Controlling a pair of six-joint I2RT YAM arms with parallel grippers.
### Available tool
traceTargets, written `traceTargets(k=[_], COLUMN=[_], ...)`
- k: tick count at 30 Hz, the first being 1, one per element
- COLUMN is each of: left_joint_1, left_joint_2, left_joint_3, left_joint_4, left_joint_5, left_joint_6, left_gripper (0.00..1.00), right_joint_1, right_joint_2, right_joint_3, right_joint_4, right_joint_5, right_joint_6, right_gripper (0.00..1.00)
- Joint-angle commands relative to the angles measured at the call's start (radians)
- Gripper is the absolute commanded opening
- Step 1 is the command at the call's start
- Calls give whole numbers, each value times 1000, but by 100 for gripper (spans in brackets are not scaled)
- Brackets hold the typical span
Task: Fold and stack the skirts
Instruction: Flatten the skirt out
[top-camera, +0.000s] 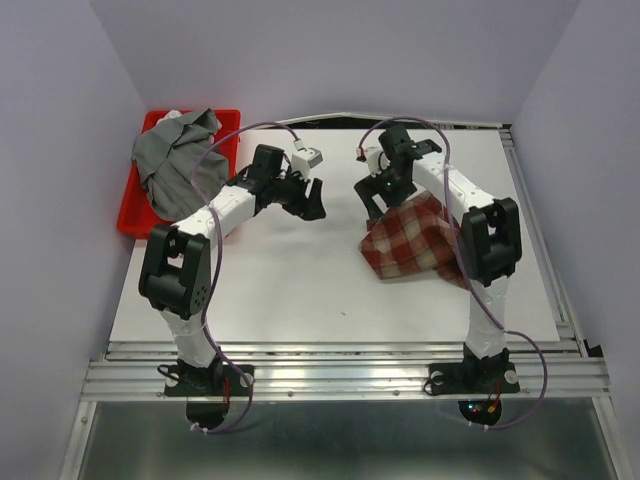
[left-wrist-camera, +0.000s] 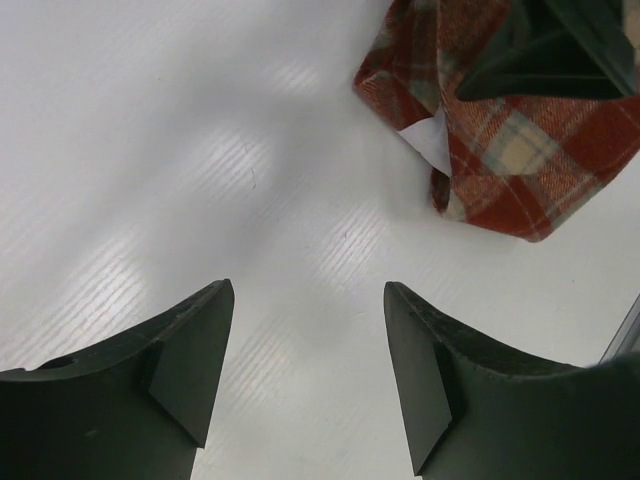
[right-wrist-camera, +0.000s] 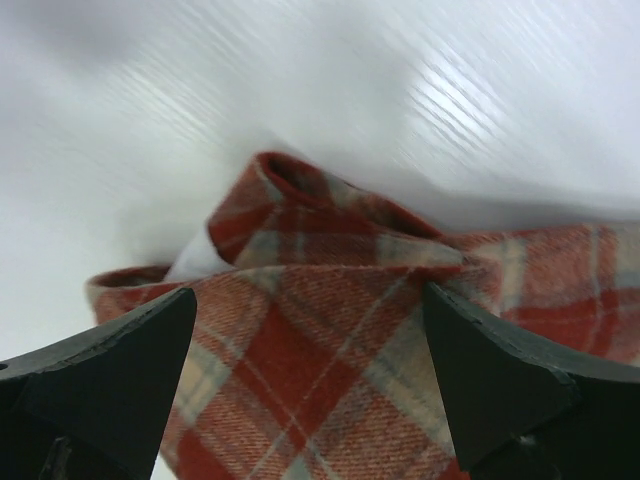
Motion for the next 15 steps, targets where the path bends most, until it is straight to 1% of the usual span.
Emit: traceTargets(k=[1, 6, 9, 10, 12, 15], left_joint_1=[-2, 3, 1, 1, 1, 7], left_joint_2=[-111, -129, -135, -135, -137, -137], left_joint_3=[-36, -92, -111, -114, -114, -106], left_joint_4=[34, 58, 69, 74, 75, 77], left_joint_5=[18, 29, 38, 40, 38, -11], left_joint_6=[36, 32, 21, 20, 15, 4], left_gripper=[73, 73, 73, 73, 73, 73], right_joint_1=[24, 24, 24, 24, 24, 24], right_joint_2=[-14, -62, -53, -33, -7, 33], right_joint_3=[57, 68, 106, 118, 143, 148], right_joint_4=[-4, 17, 4, -23, -62, -126], right_joint_5=[198, 269, 307, 314, 291, 217], right_joint_6=[22, 3, -34, -44, -72, -101], right_gripper=[100, 100, 100, 100, 100, 100])
